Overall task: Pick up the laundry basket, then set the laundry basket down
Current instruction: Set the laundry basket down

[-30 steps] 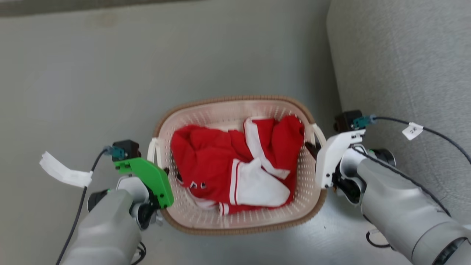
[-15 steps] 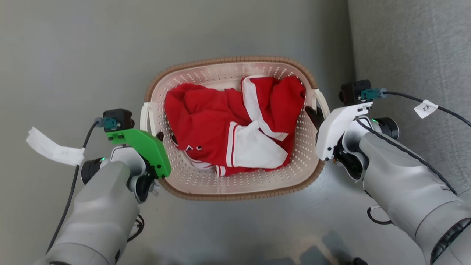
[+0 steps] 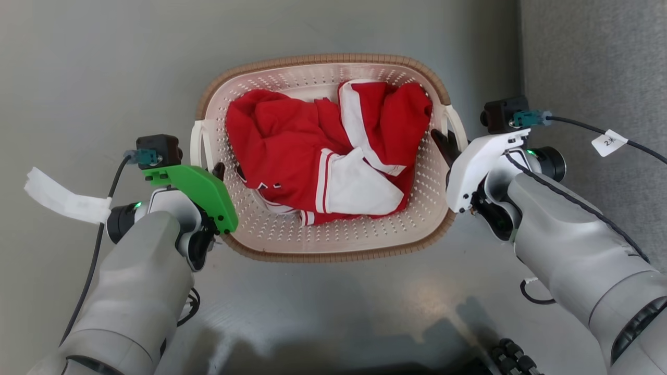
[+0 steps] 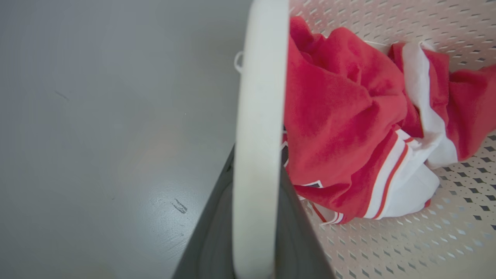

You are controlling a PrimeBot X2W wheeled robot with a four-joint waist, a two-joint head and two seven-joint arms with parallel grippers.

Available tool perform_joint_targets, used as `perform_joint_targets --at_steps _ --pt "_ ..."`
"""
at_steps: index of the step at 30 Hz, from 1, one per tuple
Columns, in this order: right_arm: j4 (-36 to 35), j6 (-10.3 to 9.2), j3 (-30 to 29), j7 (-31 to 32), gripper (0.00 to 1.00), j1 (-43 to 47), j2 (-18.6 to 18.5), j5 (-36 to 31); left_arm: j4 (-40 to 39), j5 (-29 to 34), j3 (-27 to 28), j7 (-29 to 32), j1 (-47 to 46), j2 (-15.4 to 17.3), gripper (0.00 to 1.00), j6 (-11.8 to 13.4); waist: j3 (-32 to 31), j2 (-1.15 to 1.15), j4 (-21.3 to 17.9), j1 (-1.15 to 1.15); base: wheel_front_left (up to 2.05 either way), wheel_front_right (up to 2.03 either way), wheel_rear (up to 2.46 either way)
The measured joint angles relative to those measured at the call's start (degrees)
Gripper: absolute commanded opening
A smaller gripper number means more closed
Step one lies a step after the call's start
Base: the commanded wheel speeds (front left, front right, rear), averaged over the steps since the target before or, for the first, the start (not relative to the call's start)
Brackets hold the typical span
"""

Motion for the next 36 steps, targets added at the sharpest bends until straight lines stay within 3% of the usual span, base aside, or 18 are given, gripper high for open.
perform_joint_targets --at_steps 36 --pt "1.0 0.00 2.3 -4.6 0.00 -5.7 -0.2 2.9 2.1 1.3 -1.3 -3.6 -6.8 -0.1 0.00 -0.1 11.2 0.00 0.3 0.00 0.00 0.00 0.00"
